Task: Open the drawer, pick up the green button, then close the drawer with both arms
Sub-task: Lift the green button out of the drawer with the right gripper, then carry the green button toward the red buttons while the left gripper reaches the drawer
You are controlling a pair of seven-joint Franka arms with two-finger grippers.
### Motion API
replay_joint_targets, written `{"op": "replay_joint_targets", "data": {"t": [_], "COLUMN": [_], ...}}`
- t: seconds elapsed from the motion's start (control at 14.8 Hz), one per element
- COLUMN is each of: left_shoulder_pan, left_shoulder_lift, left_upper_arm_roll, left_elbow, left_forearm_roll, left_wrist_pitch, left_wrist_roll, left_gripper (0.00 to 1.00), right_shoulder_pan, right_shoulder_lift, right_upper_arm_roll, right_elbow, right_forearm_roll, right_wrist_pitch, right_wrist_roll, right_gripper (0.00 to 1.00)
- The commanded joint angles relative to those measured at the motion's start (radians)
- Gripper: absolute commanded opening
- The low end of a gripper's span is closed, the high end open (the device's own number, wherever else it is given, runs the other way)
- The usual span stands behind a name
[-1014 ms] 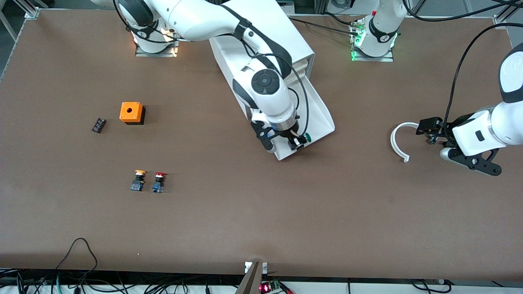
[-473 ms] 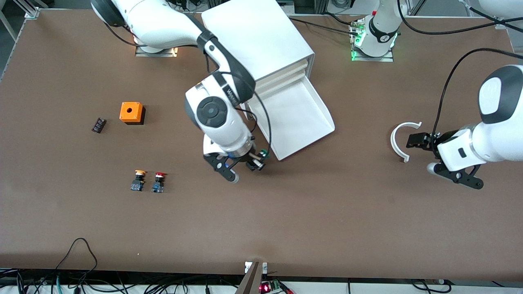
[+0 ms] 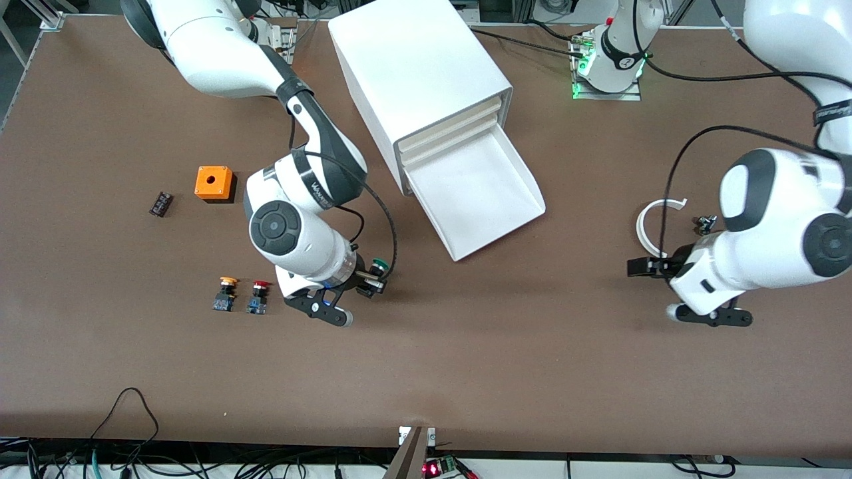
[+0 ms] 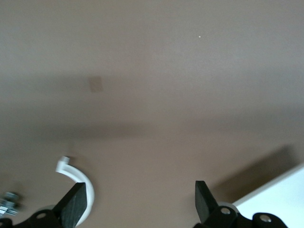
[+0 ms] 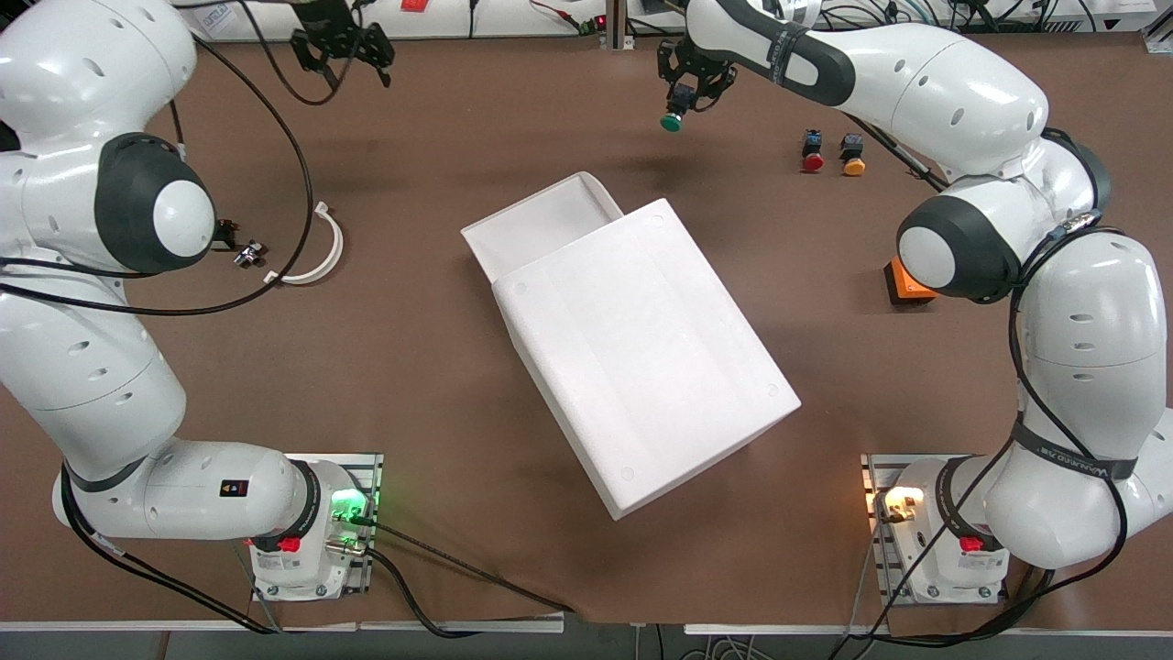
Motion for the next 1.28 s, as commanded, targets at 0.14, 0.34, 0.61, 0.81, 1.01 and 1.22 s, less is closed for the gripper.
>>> {"op": "replay_joint_targets", "data": {"t": [0.14,0.34,0.61,0.81,1.01,1.22], "left_shoulder_pan": [-0.127,-0.203,-0.296,-0.303,-0.303,-0.291], "left_shoulder_lift": [-0.022,-0.033,-0.03,-0.032,-0.033,-0.039], "left_upper_arm_roll": [0.002,0.002,-0.002,-0.013,-0.071,-0.134], "left_elbow": [-0.202,-0.302,-0.377,-0.457,-0.52,-0.537], "left_forearm_roll": [0.03,0.082,0.23,0.231,0.229,0.22], "left_wrist_pitch": [0.223,0.331,0.397,0.517,0.584,0.578], "left_wrist_roll": [-0.369,-0.542,-0.838,-0.912,-1.007,-1.035], "left_gripper": [1.0,1.0,1.0,1.0,1.0,1.0], "right_shoulder_pan": [-0.086,-0.131,-0.194,-0.221,-0.243,-0.245], "right_shoulder_lift": [-0.011,-0.009,0.005,0.009,0.029,0.031], "right_upper_arm_roll": [0.015,0.013,0.01,0.009,0.009,0.009], "right_elbow": [-0.131,-0.168,-0.22,-0.273,-0.275,-0.275], "right_forearm_roll": [0.013,-0.001,-0.003,-0.004,-0.015,-0.014], "right_wrist_pitch": [0.01,0.016,0.066,0.148,0.162,0.162], "right_wrist_roll": [-0.258,-0.342,-0.529,-0.617,-0.657,-0.648], "right_gripper": [0.0,0.0,0.0,0.0,0.0,0.86]}}
